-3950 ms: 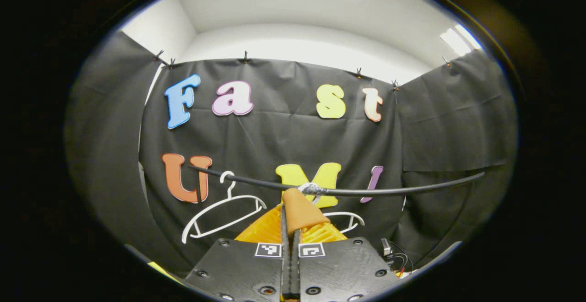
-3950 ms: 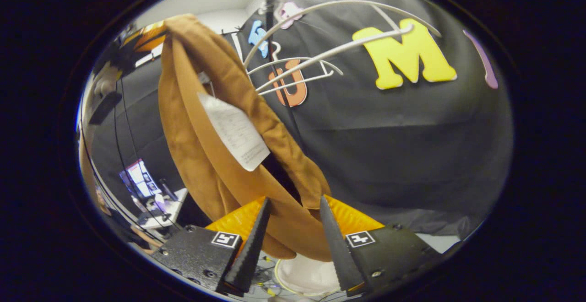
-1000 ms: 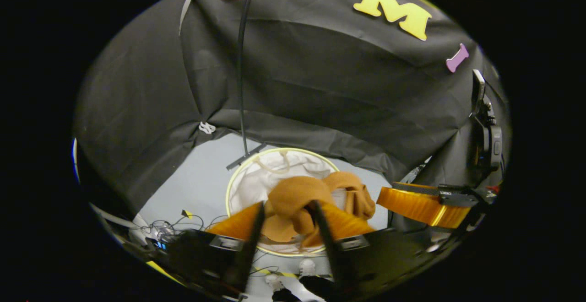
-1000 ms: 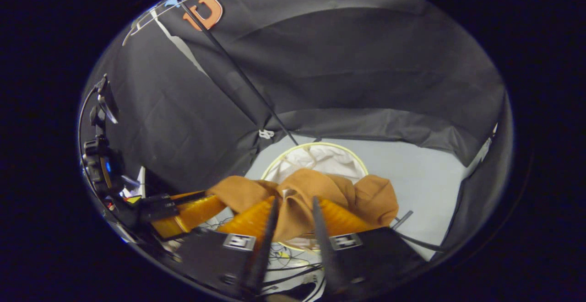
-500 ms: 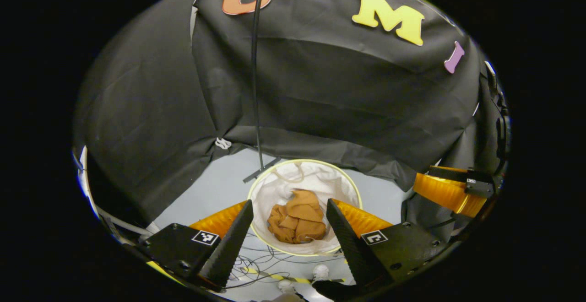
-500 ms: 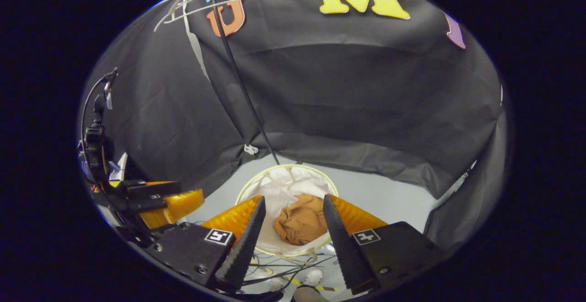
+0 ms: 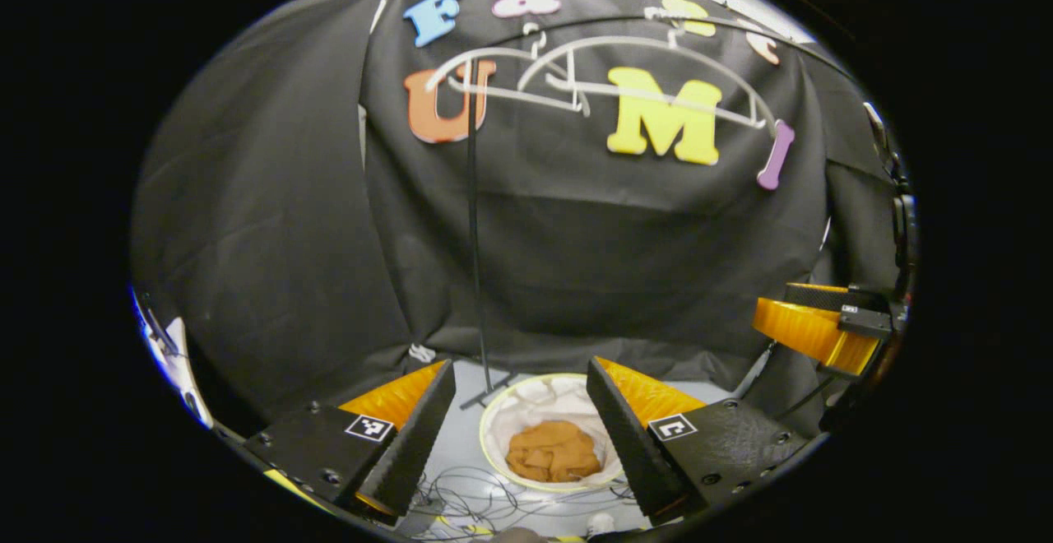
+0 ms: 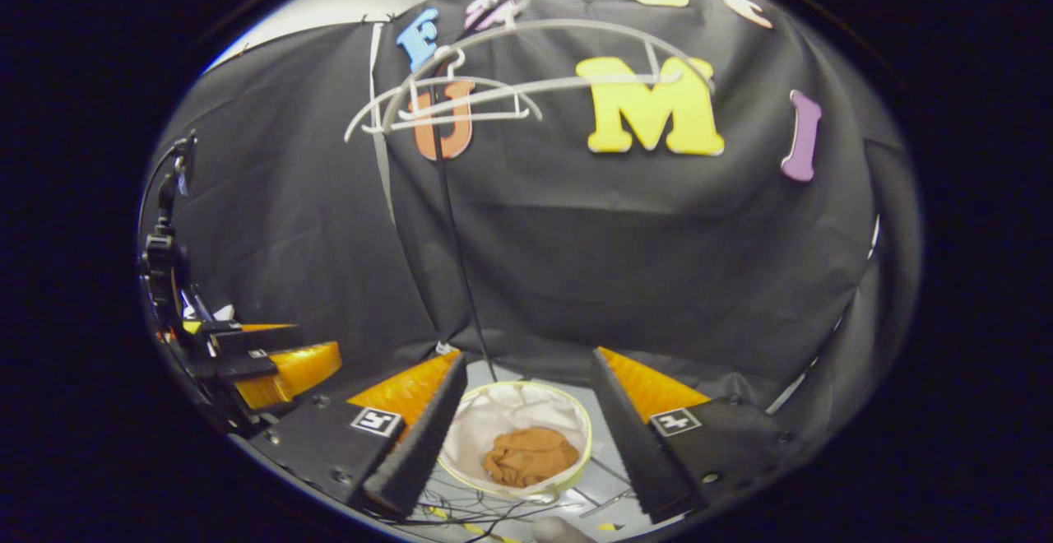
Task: Grasp the clothes on the hanger with both hands and then place them into the laundry hamper below.
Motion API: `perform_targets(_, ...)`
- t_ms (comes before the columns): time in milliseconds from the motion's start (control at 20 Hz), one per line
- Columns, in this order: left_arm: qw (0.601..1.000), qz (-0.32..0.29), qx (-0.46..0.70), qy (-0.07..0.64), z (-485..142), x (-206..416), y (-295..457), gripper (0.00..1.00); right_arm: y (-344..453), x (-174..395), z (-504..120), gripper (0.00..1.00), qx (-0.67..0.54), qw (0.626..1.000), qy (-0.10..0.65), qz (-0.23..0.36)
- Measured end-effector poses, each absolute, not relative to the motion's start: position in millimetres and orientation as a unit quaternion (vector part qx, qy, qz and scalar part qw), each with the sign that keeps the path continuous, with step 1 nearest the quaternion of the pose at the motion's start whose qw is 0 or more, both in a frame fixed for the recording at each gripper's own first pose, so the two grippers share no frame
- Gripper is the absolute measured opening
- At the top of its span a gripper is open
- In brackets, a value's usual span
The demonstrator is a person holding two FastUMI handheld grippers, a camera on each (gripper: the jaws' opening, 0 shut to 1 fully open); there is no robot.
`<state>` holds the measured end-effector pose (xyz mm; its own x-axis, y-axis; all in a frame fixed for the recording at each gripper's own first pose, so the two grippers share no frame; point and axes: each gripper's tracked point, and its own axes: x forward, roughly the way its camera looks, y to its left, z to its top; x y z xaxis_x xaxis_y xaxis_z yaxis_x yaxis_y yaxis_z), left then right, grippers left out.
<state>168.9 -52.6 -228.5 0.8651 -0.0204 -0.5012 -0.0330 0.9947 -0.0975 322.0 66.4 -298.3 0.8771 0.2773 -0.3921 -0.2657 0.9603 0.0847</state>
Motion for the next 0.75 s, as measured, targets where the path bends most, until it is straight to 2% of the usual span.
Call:
perform_targets(50,0.97,0.004,-0.05,0.239,-205.3,160.8,-44.7,0.96,64.9,310.9,-276.7,1.0,0.013,0.973,0.188,0.133)
perform_targets(200,0.983,0.005,-0.036,0.181,-140.8,137.8,-26.9,1.0,58.1,274.0,-214.2,1.0,0.018,0.983,0.137,0.117)
perform_targets(300,0.989,0.004,-0.024,0.145,-95.4,123.6,-21.9,0.92,56.3,248.7,-179.5,1.0,0.024,0.987,0.113,0.11)
perform_targets(350,0.992,0.002,-0.024,0.127,-73.3,113.6,-19.4,0.92,55.1,236.2,-166.2,1.0,0.024,0.989,0.101,0.107)
perform_targets(500,0.995,0.002,-0.029,0.1,-21.9,94.0,-5.1,0.98,52.8,202.5,-126.0,1.0,0.016,0.993,0.064,0.097)
perform_targets(550,0.996,0.003,-0.029,0.089,-5.2,85.0,1.8,1.0,53.9,192.7,-112.2,0.96,0.017,0.994,0.051,0.093)
perform_targets(600,0.996,0.003,-0.03,0.079,8.2,76.2,6.1,0.92,54.9,186.0,-95.9,1.0,0.019,0.995,0.042,0.092)
perform_targets(750,0.998,0.008,-0.025,0.051,35.4,57.3,13.7,0.92,42.4,164.5,-69.7,1.0,0.024,0.996,0.025,0.082)
